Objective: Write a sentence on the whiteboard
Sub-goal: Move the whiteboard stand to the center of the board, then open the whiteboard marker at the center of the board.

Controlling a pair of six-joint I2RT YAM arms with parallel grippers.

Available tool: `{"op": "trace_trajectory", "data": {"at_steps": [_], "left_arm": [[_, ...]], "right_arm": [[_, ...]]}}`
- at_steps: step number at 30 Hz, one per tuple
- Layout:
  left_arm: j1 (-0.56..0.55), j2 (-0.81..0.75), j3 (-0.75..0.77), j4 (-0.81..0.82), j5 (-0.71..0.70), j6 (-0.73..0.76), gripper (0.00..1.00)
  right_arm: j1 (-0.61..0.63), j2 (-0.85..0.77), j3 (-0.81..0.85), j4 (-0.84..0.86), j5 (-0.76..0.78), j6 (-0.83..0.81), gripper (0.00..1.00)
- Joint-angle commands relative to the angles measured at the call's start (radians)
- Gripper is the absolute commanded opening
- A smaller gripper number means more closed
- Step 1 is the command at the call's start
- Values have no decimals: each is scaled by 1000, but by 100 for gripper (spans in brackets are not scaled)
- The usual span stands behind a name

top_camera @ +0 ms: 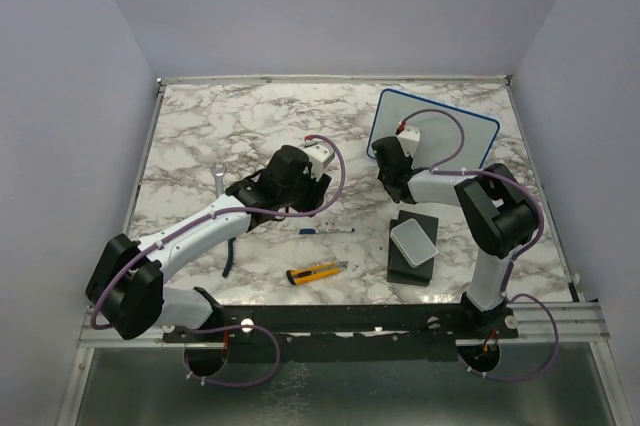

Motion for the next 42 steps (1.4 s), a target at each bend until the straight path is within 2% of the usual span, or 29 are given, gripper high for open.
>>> {"op": "trace_trajectory", "data": {"at_steps": [1,7,12,16,18,19,22,28,32,35,42], "left_arm": [[3,-26,-8,-3,0,12,56],[3,-23,-10,-2,0,8,56],[3,-9,-13,-3,7,18,58],[3,11,-16,-12,1,30,67],[4,17,-25,-15,-2,42,71],[3,20,-29,-16,7,53,73],[4,44,-34,-16,33,65,75],[-9,122,-37,-34,25,130,71],[-32,169,-38,-40,42,158,65],[-51,211,-33,-60,40,175,57],[-91,259,-35,-92,44,176,54]], "right_arm": [[36,-31,-31,-95,33,80,0],[60,-56,-37,-108,33,117,3],[62,-64,-36,-117,34,113,34],[66,-96,-38,-135,18,114,45],[75,-145,-53,-138,18,95,58],[77,-169,-57,-146,13,83,61],[82,-265,-77,-186,-14,50,65],[80,-497,-150,-232,-159,-22,77],[50,-601,-157,-288,-248,-64,80],[12,-659,-158,-313,-321,-86,80],[-99,-720,-158,-330,-462,-108,81]]}}
